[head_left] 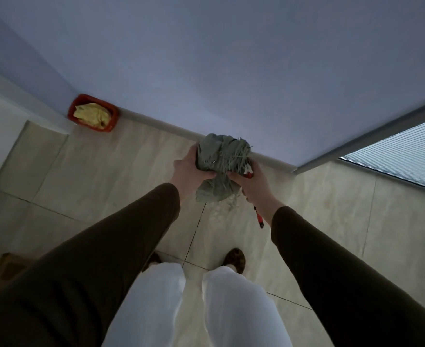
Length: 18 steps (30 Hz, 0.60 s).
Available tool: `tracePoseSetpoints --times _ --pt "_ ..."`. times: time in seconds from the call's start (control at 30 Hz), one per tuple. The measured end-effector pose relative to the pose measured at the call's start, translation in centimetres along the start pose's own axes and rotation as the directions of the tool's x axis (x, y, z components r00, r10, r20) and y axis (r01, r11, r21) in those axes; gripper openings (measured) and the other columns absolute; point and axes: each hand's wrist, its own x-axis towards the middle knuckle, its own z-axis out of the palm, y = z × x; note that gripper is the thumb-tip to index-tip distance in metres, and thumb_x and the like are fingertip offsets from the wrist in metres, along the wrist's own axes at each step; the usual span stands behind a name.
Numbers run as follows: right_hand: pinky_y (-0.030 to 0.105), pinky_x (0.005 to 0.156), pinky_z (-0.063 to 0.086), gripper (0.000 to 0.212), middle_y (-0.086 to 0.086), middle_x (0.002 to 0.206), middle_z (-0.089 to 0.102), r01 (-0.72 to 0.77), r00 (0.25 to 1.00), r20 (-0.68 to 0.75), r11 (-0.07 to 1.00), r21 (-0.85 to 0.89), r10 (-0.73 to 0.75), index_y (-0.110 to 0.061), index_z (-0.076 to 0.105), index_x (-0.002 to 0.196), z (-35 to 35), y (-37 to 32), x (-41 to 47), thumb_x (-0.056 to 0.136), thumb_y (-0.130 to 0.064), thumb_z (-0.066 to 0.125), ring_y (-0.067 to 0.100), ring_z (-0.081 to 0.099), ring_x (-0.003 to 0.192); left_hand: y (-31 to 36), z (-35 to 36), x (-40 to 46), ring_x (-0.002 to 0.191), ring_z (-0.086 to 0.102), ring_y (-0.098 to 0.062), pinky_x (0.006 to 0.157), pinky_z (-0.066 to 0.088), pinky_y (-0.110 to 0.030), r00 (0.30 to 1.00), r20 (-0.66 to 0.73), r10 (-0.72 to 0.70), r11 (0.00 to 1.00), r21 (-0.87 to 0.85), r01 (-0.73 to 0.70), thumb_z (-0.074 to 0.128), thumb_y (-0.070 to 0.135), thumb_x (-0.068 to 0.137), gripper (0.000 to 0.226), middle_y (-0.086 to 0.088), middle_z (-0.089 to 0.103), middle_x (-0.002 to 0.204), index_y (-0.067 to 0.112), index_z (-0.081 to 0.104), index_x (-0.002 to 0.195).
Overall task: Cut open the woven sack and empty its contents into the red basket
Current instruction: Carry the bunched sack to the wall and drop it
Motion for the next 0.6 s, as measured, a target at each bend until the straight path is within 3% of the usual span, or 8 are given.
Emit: tracePoseSetpoints --times 0.07,0.17,0.27,0.37,0.5,0.6 --pt "0.01 0.045 0.039 0.08 -0.015 0.091 0.066 0.014 1.0 -0.003 0.999 -0.033 -0.014 -0.034 0.045 0.15 0.7 2.6 3.2 0.081 -0.053 0.081 -0.008 0.052 0.052 -2.4 1.3 3.0 0.131 0.041 -0.04 0.111 0.044 -0.044 1.0 0.002 -0.005 0.999 0.04 0.004 0.085 0.03 0.076 0.098 -0.003 0.045 0.118 0.04 0.029 0.156" --pt "0.018 0.06 0.05 0.077 -0.022 0.1 0.067 0.059 0.998 -0.014 0.994 -0.092 -0.061 -0.031 0.047 0.15 2.0 6.0 7.9 0.084 -0.052 0.078 -0.007 0.06 0.072 -5.8 3.1 7.5 0.135 0.05 -0.037 0.112 0.047 -0.051 0.999 0.043 0.03 0.999 -0.014 -0.029 0.087 0.02 0.077 0.099 -0.009 0.058 0.138 0.032 0.031 0.157" --pt "0.013 0.067 0.049 0.073 -0.006 0.117 0.068 0.107 0.994 -0.013 0.98 -0.166 -0.11 -0.023 0.05 0.151 3.0 9.1 12.4 0.088 -0.045 0.078 0.001 0.064 0.088 -9.0 4.9 11.6 0.129 0.058 -0.032 0.109 0.051 -0.052 0.997 0.052 0.056 0.995 -0.088 -0.051 0.088 0.01 0.077 0.096 -0.007 0.059 0.141 0.029 0.035 0.155" --pt "0.025 0.082 0.048 0.069 -0.003 0.128 0.066 0.109 0.994 0.019 0.982 -0.154 -0.107 -0.021 0.049 0.15 3.9 12.0 16.5 0.09 -0.038 0.078 0.015 0.063 0.104 -12.1 6.7 15.4 0.13 0.057 -0.03 0.11 0.05 -0.052 0.994 0.077 0.081 0.988 -0.139 -0.07 0.088 0.007 0.078 0.096 -0.007 0.056 0.143 0.026 0.034 0.155" --pt "0.036 0.089 0.052 0.081 0.0 0.127 0.063 0.075 0.996 0.052 0.986 -0.15 -0.068 -0.022 0.041 0.153 4.9 15.3 21.4 0.086 -0.035 0.083 0.022 0.063 0.109 -15.0 9.3 19.9 0.133 0.054 -0.032 0.108 0.052 -0.052 0.994 0.074 0.083 0.977 -0.204 -0.067 0.089 0.021 0.08 0.091 -0.013 0.047 0.148 0.021 0.035 0.154" --pt "0.045 0.103 0.054 0.098 0.007 0.137 0.061 0.051 0.997 0.064 0.992 -0.118 -0.044 -0.018 0.032 0.156 5.7 17.5 24.5 0.078 -0.028 0.091 0.026 0.062 0.121 -17.0 10.8 22.8 0.13 0.057 -0.032 0.107 0.054 -0.051 0.995 0.068 0.074 0.968 -0.246 -0.055 0.076 0.042 0.092 0.07 -0.014 0.047 0.145 0.02 0.039 0.147"
